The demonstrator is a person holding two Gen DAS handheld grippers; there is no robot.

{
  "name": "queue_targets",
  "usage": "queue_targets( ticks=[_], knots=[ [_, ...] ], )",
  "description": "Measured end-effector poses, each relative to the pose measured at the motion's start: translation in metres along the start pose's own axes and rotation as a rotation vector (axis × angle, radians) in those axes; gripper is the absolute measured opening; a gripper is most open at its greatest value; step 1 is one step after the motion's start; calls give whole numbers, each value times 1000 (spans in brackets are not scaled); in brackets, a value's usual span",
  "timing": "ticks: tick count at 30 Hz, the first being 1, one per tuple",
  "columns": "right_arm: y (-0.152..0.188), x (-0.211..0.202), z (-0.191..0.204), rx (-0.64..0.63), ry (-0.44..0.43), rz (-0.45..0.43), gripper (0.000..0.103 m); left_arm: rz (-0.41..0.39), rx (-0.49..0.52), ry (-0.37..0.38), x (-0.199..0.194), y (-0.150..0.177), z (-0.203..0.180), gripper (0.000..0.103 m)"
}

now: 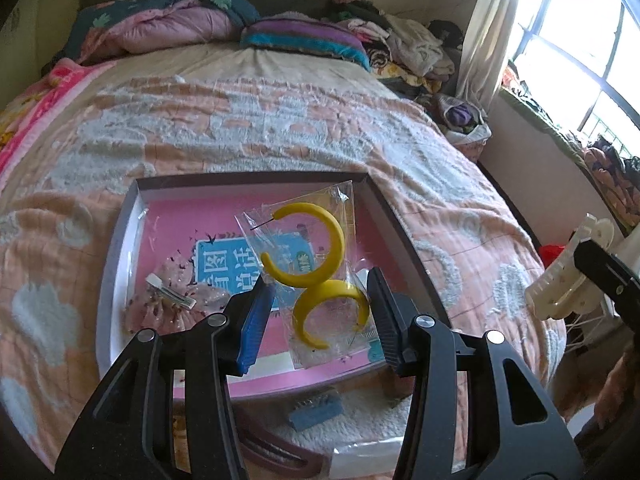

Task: Organize jewelry
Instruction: 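Carry the yellow earrings and white claw clip over the pink box with both tools, then lower the yellow earrings into the box and open the left tool while the right tool releases the claw clip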

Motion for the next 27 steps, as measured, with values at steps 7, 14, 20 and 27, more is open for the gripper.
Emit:
queue_targets(
  ticks=[7, 14, 20, 27],
  knots=[
    [11, 47, 18, -55, 1, 96, 31, 57, -6, 0, 25, 14, 14, 39],
    [32, 90, 25, -106, 26, 201, 30, 97, -2, -9, 36, 24, 27, 40],
    [48, 115, 27, -182, 76, 257, 30, 125, -4, -12, 40, 33, 36, 42],
    [51, 138, 27, -210, 110, 293, 30, 117, -10, -16, 27, 39, 40, 49]
  ],
)
Point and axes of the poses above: each gripper's, at about its wrist camera, not at the fingertips, and x roughly the way its jaws point, z to its left, y to its underside, the point moved 8 cm from there along x, roughly the way its jaws point, and after that the axes turned 13 degrees about y, right-handed, at the moved point
